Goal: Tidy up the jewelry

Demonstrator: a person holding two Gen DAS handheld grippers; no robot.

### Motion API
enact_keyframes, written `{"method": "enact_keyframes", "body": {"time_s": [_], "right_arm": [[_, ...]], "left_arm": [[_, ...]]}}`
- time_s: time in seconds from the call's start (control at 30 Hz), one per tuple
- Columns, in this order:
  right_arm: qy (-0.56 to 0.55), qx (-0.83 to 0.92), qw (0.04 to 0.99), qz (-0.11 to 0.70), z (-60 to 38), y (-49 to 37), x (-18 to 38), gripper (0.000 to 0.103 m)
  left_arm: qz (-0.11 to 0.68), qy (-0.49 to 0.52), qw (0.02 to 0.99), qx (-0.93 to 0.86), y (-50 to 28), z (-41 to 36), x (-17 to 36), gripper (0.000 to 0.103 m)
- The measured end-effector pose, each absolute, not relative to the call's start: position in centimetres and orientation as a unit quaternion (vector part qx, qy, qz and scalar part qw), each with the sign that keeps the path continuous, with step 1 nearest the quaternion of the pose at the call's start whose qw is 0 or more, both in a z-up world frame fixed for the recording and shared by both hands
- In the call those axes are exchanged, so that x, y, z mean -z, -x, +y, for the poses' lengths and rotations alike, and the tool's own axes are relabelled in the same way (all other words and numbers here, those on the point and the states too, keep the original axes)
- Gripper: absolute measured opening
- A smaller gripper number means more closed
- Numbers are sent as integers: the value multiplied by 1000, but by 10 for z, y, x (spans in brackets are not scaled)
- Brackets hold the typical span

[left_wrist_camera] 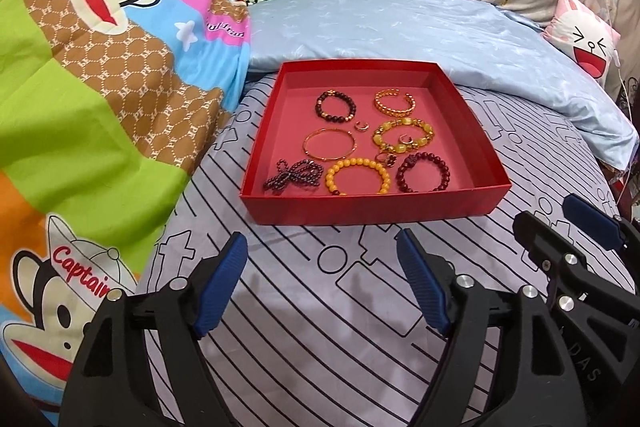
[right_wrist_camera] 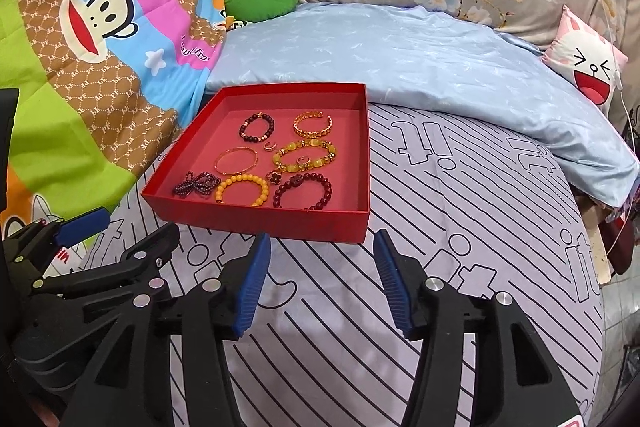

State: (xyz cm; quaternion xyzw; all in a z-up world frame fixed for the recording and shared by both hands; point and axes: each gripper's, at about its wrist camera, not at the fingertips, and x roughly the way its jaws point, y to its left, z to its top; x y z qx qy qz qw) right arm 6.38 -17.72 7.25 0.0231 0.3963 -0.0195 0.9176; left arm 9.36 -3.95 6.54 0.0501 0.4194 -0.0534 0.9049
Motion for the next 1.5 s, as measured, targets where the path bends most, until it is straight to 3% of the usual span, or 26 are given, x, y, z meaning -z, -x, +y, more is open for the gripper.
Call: {"method": "enact_keyframes", "body": {"time_s": [0.43, 1.5], "right_arm": [[-23, 24, 919, 393, -179, -65, -71, 63], [-21, 23, 920, 392, -179, -67, -71, 63]], "left_arm": [[410, -56, 910, 31, -92, -37, -66, 77], [407, -62, 911, 12, -90, -37, -64, 77]]}}
